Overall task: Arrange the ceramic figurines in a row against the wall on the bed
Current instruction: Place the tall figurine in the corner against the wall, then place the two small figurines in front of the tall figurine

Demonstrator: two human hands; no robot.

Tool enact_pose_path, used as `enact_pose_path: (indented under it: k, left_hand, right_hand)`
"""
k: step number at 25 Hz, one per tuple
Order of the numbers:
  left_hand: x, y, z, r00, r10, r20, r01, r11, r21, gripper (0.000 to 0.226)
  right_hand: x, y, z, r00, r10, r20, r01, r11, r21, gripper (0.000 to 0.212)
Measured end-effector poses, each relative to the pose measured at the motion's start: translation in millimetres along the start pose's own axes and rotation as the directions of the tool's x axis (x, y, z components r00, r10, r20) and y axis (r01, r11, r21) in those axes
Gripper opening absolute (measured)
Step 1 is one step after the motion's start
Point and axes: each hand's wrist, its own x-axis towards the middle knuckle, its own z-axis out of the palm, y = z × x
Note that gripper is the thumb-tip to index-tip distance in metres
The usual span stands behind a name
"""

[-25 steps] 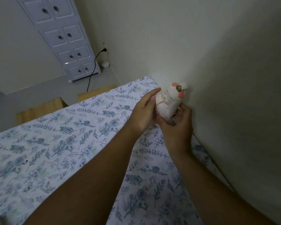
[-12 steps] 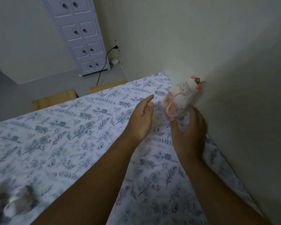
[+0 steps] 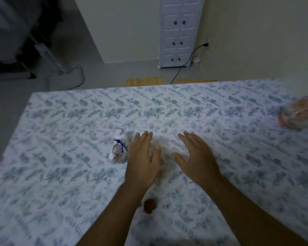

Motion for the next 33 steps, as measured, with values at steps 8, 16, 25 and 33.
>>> enact_pose_path:
  k: [8, 16, 25, 33]
  left_hand:
    - [12, -81, -51, 0.973, -0.077, -0.217, 0.141, 0.945, 0.296, 0.092]
    - [48, -94, -61, 0.986, -0.165, -0.034, 0.165, 0.986, 0.007, 0.076]
    - [38, 31, 39, 0.983, 0.175, 0.046, -0.169, 0.978, -0.121, 0.049]
    - [41, 195, 207, 0.872, 0.437, 0.220, -0.403, 0.897, -0.184, 0.027]
  right_hand:
    - [39, -59, 76, 0.968, -0.025, 0.248, -0.012, 0.989, 0.146, 0.091]
    - [42, -67, 87, 0.995, -0.058, 0.077, 0.040, 0.976, 0.213, 0.066]
    - [-1, 53, -15, 0.928, 0.233, -0.292, -0.112, 0.919, 0.378, 0.061]
    - [-62, 236, -121, 0.692, 0.522, -0.499, -0.293, 0.835, 0.466, 0.058]
